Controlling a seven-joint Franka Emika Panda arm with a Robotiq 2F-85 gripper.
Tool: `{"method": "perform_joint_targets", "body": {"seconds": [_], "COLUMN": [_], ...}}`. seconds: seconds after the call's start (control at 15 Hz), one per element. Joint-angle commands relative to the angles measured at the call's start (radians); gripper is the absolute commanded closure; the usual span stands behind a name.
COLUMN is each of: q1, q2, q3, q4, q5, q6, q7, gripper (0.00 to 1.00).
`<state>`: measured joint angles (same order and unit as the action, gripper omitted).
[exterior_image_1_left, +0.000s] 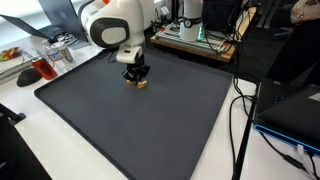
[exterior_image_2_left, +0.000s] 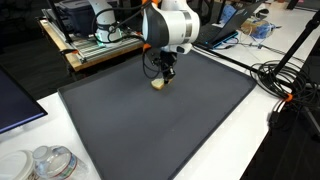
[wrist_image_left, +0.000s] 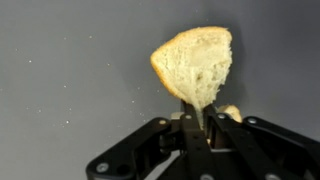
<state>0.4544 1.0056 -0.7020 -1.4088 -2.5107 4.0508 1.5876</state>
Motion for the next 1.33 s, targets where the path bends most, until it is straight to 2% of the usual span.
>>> {"method": "perform_joint_targets", "body": {"seconds": [0.0, 1.0, 1.07, 1.13, 1.27], "q1": [0.039, 0.059, 0.070, 0.070, 0.079], "q2": [0.025, 0.019, 0.024, 0.022, 0.020], "q3": [-0.048, -0.062, -0.075, -0.074, -0.081], "q4": [0.028, 0.025, 0.024, 0.023, 0.022], "q5": [0.000, 0.000, 0.000, 0.000, 0.000], "q6": [0.049, 0.051, 0.056, 0.055, 0.057], "q7": [0.053, 0.089, 0.093, 0.094, 0.093], "gripper": [0.91, 0.93, 0.65, 0.63, 0.51]}}
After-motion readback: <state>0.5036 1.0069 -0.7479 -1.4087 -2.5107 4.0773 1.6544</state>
